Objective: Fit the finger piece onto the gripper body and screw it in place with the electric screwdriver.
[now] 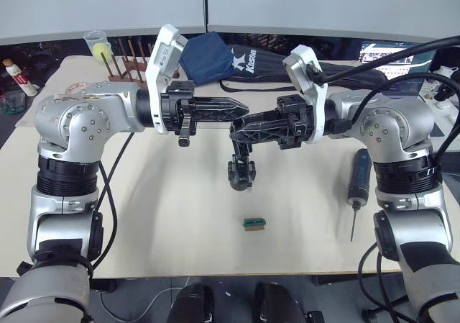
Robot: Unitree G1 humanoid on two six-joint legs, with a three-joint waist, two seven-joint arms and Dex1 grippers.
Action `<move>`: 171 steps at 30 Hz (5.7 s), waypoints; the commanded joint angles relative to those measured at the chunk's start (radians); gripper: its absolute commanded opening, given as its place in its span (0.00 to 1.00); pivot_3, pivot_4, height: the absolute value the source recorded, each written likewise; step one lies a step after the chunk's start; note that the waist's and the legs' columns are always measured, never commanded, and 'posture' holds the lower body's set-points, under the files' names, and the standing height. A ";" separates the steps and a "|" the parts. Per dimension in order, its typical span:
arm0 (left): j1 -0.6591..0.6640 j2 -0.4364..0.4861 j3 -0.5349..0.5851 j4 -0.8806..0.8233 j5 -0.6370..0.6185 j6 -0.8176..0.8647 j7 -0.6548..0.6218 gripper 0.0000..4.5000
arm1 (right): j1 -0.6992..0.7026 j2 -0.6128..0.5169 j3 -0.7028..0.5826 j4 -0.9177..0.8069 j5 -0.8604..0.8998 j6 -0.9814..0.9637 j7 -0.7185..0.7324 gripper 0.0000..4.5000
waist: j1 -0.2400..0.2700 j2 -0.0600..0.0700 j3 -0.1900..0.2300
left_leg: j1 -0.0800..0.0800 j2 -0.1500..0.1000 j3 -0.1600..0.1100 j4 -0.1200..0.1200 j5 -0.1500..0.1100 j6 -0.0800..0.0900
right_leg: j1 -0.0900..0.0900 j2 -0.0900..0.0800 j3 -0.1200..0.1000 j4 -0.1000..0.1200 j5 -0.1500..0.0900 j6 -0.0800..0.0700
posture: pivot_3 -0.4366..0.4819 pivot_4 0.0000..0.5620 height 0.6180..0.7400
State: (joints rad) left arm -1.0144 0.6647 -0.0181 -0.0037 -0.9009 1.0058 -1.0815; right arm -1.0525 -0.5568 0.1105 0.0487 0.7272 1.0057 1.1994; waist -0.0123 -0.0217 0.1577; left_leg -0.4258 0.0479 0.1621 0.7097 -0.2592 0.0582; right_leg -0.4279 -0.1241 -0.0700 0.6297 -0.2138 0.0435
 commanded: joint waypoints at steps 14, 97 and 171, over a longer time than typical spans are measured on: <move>0.220 0.208 -0.079 0.014 0.310 -0.351 -0.254 0.98 | 0.161 -0.013 -0.039 -0.137 -0.067 -0.246 0.003 0.07 | -0.005 0.001 0.000 | 0.001 0.000 0.002 -0.001 0.001 -0.001 | -0.002 0.001 0.001 0.000 -0.001 -0.001 | 0.48 0.27 1.00; 0.244 -0.404 -0.221 0.686 0.831 -1.101 -0.152 0.51 | 0.434 0.059 0.055 0.009 -0.292 -0.651 0.076 0.07 | 0.022 0.000 0.000 | -0.010 0.000 0.001 0.007 -0.001 0.003 | -0.009 -0.001 -0.001 0.001 0.002 0.000 | 0.48 0.27 1.00; 0.315 -0.376 -0.199 0.591 0.833 -1.068 -0.097 0.51 | 0.421 0.035 0.228 0.276 -0.435 -0.575 0.179 0.07 | 0.002 0.003 -0.025 | 0.004 0.001 -0.001 0.004 -0.006 0.009 | 0.005 -0.007 -0.002 -0.003 0.001 0.000 | 0.48 0.27 1.00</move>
State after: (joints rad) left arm -0.6951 0.2782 -0.2386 0.6299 -0.0421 -0.0691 -1.1806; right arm -0.6946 -0.5028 0.2244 0.2243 0.4121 0.4324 1.3542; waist -0.0107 -0.0190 0.1324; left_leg -0.4213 0.0487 0.1616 0.7131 -0.2655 0.0674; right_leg -0.4229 -0.1306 -0.0722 0.6270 -0.2123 0.0430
